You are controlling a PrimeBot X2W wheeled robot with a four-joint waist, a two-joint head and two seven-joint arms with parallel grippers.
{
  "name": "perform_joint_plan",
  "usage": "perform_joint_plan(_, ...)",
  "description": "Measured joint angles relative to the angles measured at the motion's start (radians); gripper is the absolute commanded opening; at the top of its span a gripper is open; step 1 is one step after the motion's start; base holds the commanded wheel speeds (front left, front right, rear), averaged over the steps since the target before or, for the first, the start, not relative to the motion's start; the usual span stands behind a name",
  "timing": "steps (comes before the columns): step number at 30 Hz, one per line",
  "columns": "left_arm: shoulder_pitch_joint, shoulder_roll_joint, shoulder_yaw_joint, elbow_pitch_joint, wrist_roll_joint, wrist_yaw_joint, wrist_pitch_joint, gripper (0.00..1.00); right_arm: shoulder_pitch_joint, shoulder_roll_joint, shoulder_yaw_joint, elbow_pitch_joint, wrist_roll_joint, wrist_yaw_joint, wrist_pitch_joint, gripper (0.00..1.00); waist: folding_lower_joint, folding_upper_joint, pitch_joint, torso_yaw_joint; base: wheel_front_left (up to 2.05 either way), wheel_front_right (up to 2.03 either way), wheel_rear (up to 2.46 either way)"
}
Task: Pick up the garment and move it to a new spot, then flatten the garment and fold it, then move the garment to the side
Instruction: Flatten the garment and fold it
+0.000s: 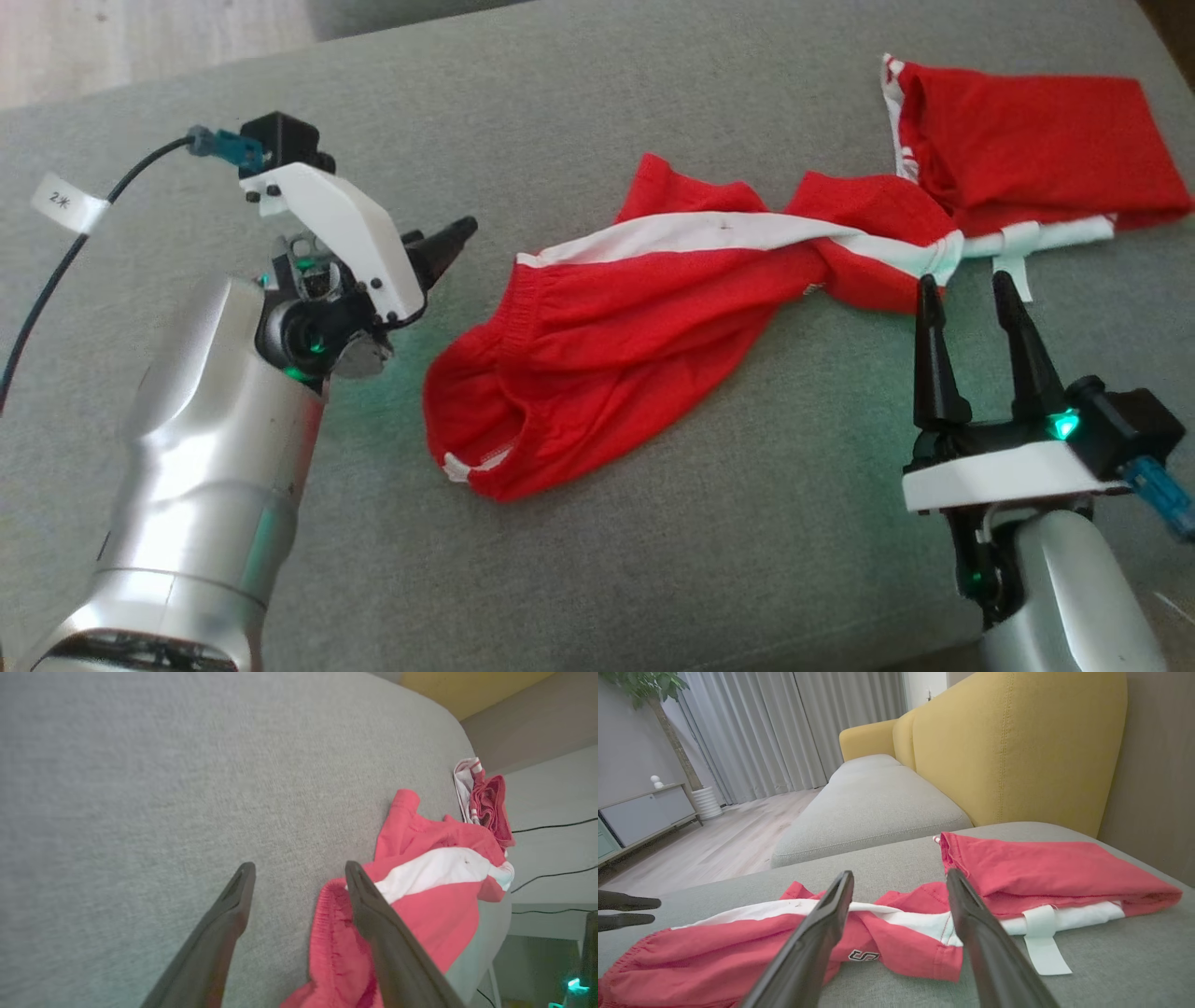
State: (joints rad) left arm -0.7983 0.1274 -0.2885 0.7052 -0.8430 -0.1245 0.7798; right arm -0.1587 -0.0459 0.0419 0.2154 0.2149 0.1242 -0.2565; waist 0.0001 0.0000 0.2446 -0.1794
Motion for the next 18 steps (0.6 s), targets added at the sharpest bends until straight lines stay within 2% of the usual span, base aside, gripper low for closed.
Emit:
perform_joint_plan(5,-0.003,-0.018,0.000,0.004,-0.060,0.000,0.074,1.00,0.000,0.000,0.006,0.000,0.005,0.000,0.000,1.00,0.0000,0.0000,0.017,-0.022,0.00,0.00,0.00)
perform_joint_plan(18,-0.005,-0.024,-0.006,-0.037,-0.095,0.021,0.180,1.00,0.000,0.000,0.002,0.000,0.005,0.000,0.000,1.00,-0.0001,0.0000,0.019,-0.033,0.00,0.00,0.00)
